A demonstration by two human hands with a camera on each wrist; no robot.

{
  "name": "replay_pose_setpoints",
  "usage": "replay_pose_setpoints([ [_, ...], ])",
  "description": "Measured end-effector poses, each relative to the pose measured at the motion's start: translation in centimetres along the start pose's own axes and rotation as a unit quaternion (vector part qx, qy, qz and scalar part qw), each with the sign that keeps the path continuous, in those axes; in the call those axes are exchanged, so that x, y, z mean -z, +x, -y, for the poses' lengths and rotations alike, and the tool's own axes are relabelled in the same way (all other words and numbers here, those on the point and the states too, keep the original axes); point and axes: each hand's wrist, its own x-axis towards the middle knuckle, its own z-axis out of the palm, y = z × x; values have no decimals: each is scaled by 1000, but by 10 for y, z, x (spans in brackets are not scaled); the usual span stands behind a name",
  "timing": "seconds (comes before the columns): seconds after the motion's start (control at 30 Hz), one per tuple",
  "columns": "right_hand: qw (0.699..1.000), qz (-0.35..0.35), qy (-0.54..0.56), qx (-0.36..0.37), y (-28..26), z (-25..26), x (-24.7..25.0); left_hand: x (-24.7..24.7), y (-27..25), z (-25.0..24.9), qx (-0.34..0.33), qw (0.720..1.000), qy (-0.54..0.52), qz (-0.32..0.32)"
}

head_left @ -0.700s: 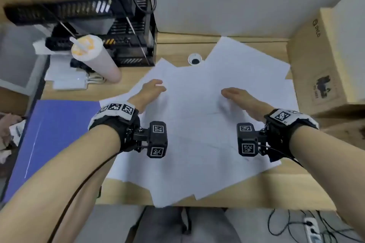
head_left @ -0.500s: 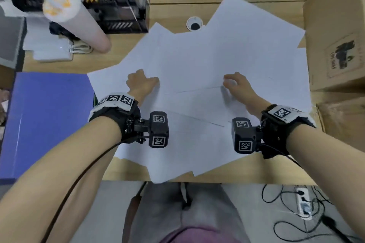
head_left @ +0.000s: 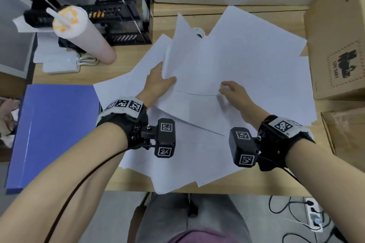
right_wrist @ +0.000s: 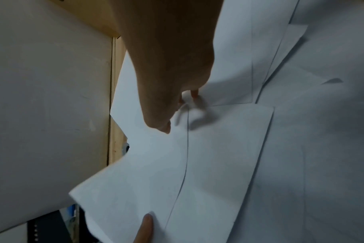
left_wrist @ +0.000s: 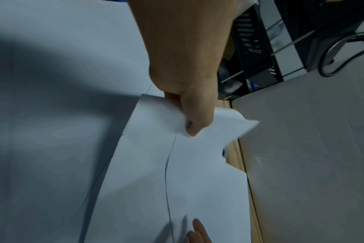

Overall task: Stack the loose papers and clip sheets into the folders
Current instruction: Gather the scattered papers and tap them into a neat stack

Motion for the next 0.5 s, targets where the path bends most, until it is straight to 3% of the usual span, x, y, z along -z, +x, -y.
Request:
replay_pose_setpoints([
  [0.1,996,-82,26,12,10,6,6,17,-2,-16,-26,998,-55,32],
  [0.2,988,-153,24,27,16,14,12,41,-2,-23,-7,993,-106,41],
  [0.37,991,-119,-8,67,24,35,14,70,-8,-11,40,985,-130,103],
  [0.5,989,-142,2,33,31,43,13,71,-8,5,54,987,-137,63],
])
